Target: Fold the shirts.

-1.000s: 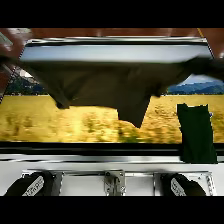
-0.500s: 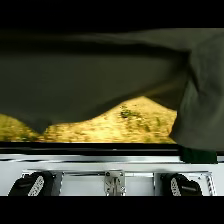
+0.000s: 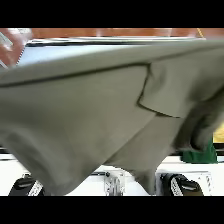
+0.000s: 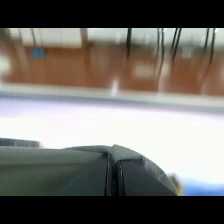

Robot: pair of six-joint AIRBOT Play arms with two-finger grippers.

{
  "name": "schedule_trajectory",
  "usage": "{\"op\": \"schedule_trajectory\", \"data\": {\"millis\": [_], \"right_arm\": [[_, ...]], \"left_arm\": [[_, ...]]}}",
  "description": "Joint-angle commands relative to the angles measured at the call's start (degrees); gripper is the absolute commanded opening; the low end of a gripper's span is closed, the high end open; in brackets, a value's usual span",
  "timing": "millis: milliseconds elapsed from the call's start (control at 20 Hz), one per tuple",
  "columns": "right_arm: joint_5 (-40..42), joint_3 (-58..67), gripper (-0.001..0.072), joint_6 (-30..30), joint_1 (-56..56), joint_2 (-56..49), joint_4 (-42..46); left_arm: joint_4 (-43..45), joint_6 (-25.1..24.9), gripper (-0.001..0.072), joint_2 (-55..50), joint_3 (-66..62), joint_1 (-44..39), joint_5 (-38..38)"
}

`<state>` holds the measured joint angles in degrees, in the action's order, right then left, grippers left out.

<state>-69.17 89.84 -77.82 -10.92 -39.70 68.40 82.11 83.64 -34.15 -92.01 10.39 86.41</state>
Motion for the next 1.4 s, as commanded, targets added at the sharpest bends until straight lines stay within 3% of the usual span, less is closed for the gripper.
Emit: {"op": "schedule_trajectory", "data": {"millis": [0,200,450,700,900,950,1000,1050,1100,1200,1300,1350], "right_arm": [[-9.57,-5.14,0.0059,-0.22,0.07,-11.65,-1.09],[2.21,-11.58,0.0058,-0.22,0.07,-27.3,-9.99],[20.7,-11.58,0.0058,0.31,0.5,-41.88,-27.63],[30.14,-11.58,0.0059,0.63,6.27,-49.83,-20.85],[27.58,-11.58,0.0061,-3.06,10.34,-54.31,-18.58],[27.56,-11.58,0.0107,-3.5,10.51,-54.34,-18.95],[27.02,-11.56,0.0328,-3.5,10.47,-53.86,-19.45],[24.79,-11.37,0.0608,-3.06,9.7,-52.65,-19.63],[21.57,-10.93,0.0638,-1.9,8.55,-51.01,-19.1],[14.1,-10.75,0.0638,-0.76,5.38,-46.84,-16.09],[3.45,-10.78,0.0637,-1.01,1.9,-43.1,-8.22],[-2.03,-10.78,0.0637,-1.2,0.68,-42.1,-3.08]], "left_arm": [[0.5,0.04,0.0037,-1.05,17.46,0.04,-1.05],[-4.07,0.04,0.0037,-9.79,33.46,0.04,-17.07],[-11.17,1.73,0.0037,-29.4,28.17,0.07,-31.87],[-25.99,1.73,0.0038,-45.62,21.22,-0.09,-38.86],[-27.08,1.46,0.0038,-52.3,21.22,-0.79,-32.15],[-27.06,0.9,0.0082,-52.68,21.22,-0.28,-29.81],[-27.04,0.52,0.0268,-52.52,20.9,0.76,-27.21],[-26.51,0.52,0.0441,-52.35,19.67,2.56,-23.28],[-25.27,0.63,0.0484,-52.3,17.53,5.03,-17.86],[-21.35,0.61,0.0478,-52.24,13.16,10.34,-5.81],[-16.28,-0.7,0.0316,-50.66,12.87,13.94,3.13],[-13.77,-3.56,0.0316,-48.83,14.71,14.32,5.05]]}}
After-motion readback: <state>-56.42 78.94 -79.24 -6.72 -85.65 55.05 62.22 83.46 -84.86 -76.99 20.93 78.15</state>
